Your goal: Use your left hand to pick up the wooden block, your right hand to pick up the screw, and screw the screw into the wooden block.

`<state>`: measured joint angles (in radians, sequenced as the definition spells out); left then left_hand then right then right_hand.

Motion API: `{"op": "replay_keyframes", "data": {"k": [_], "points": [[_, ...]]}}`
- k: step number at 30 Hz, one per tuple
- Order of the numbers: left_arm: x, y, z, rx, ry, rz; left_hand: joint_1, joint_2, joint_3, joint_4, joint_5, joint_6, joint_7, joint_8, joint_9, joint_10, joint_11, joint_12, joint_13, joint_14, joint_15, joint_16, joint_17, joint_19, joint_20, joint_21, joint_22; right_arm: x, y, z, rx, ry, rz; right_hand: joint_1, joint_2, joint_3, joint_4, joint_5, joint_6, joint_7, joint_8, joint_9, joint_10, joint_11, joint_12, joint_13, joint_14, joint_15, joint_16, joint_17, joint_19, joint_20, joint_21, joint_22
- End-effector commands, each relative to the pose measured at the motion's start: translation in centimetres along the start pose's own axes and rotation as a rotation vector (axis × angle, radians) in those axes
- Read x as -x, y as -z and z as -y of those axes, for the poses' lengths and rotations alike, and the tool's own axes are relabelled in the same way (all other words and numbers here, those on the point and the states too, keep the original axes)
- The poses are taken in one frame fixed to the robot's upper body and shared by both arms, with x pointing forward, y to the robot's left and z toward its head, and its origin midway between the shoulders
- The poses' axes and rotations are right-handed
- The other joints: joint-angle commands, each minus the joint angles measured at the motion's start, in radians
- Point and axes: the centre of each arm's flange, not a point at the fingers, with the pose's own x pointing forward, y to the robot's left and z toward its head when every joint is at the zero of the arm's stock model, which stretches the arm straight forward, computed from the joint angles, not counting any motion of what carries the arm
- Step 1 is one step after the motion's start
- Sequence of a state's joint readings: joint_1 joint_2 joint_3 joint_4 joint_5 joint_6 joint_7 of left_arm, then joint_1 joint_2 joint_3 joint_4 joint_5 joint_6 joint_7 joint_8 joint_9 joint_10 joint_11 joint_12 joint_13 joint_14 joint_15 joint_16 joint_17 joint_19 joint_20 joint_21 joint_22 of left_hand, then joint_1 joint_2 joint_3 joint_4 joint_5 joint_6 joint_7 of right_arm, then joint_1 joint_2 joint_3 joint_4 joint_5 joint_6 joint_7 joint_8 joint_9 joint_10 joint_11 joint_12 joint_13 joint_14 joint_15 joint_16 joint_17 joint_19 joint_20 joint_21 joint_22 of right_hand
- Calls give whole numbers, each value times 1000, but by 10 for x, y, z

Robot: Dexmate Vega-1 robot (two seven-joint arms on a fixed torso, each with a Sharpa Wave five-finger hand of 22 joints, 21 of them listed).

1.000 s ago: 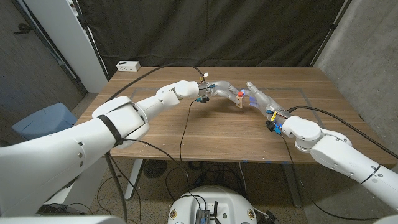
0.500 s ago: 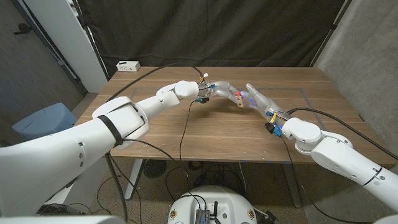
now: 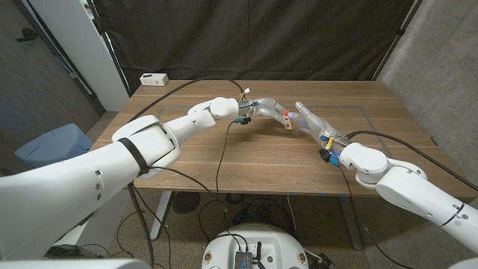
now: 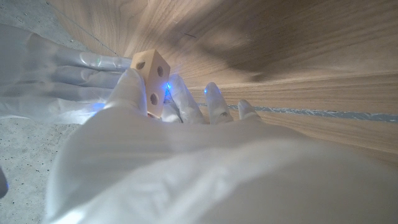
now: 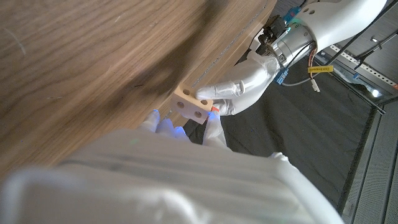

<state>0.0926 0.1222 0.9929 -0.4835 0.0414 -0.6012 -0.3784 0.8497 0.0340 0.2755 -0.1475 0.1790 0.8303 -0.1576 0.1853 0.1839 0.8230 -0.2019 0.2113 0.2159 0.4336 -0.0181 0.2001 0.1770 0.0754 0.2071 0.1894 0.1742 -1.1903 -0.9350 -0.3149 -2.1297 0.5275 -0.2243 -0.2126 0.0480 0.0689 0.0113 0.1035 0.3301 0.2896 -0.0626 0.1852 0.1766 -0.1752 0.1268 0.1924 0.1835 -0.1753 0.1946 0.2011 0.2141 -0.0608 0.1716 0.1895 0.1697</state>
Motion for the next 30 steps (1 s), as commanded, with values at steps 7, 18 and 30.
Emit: {"op": "replay_keyframes", "data": {"k": [7,18,30], "points": [[-2,1,-3,-3,-1,-14,-4,3,7,2,8,12,-2,7,4,3,1,-1,6,3,0,1,3,9,4,5,2,8,-1,10,11,29,-14,10,1,-4,4,7,7,1,4,1,-93,-4,6,2,-145,-2,6,-1,4,1,4,3],[-3,-1,-4,-13,8,-12,-3,3,7,1,9,11,0,7,4,4,0,-1,6,3,1,1,3,10,5,5,2,-3,0,24,21,46,-1,12,1,-5,4,8,-6,-5,-2,1,-97,-5,4,2,-145,-3,6,-1,5,3,4,2],[-4,-3,-5,-18,17,-12,-3,3,7,2,8,11,0,7,4,3,-2,-1,5,4,-1,1,3,10,5,5,2,-17,2,30,18,32,18,13,0,-7,5,8,-27,-11,-8,1,-101,-6,2,2,-147,-2,5,-1,4,4,3,2]]}}
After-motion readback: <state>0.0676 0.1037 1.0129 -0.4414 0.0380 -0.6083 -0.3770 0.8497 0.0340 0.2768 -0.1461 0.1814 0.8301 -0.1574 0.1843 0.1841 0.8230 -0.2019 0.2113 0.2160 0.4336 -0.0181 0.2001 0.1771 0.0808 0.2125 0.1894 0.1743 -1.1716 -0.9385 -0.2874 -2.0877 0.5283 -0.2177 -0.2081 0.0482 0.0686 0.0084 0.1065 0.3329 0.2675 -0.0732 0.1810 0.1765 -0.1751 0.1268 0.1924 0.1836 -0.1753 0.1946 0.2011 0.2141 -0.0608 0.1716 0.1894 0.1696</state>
